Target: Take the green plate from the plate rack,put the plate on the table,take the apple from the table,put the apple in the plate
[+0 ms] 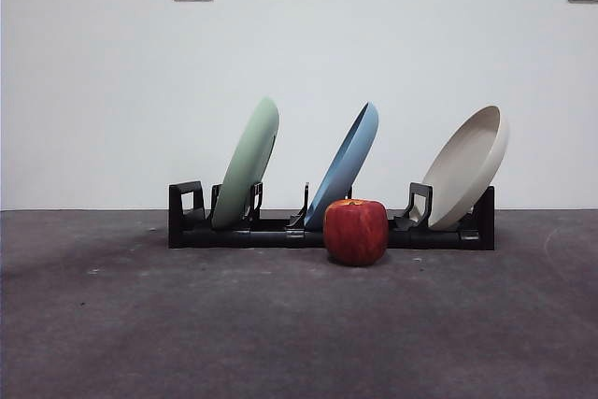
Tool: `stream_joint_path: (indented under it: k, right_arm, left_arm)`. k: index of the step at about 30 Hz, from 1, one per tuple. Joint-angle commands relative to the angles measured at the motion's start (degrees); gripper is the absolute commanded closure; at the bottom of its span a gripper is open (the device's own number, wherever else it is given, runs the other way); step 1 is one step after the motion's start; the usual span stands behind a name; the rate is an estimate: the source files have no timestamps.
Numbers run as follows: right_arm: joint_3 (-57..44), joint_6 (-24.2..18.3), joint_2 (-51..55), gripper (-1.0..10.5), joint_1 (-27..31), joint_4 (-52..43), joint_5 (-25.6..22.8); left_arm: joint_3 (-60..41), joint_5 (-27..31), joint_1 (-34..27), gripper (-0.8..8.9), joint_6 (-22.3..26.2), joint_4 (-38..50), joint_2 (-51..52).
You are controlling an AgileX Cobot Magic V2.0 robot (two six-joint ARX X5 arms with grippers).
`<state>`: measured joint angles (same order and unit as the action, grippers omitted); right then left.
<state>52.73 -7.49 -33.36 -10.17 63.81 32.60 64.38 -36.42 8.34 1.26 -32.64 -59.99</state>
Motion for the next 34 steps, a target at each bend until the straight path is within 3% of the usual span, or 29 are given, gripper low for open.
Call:
stream_joint_path:
  k: [1,9,18,34]
  right_arm:
    - [0.11,0.13,-0.07,2.5,-0.13,-0.31,0.04]
    - [0.11,0.13,-0.13,2.5,-0.13,-0.31,0.04]
    - [0.11,0.17,-0.39,2.5,-0.13,-0.28,0.04]
    - [0.11,0.39,-1.42,2.6,-0.13,-0.31,0.02]
  left_arm:
    - [3.28,1.97,2.21,2.79,-0.15,2.95,-5.79]
    - [13.79,10.56,7.34,2.79,-0.11,9.44,-23.06]
    - [22.73,15.54,10.45,2.79,-0.17,15.34,-38.82]
    - [25.88,16.87,11.26,2.88,-3.17,21.18,-52.52]
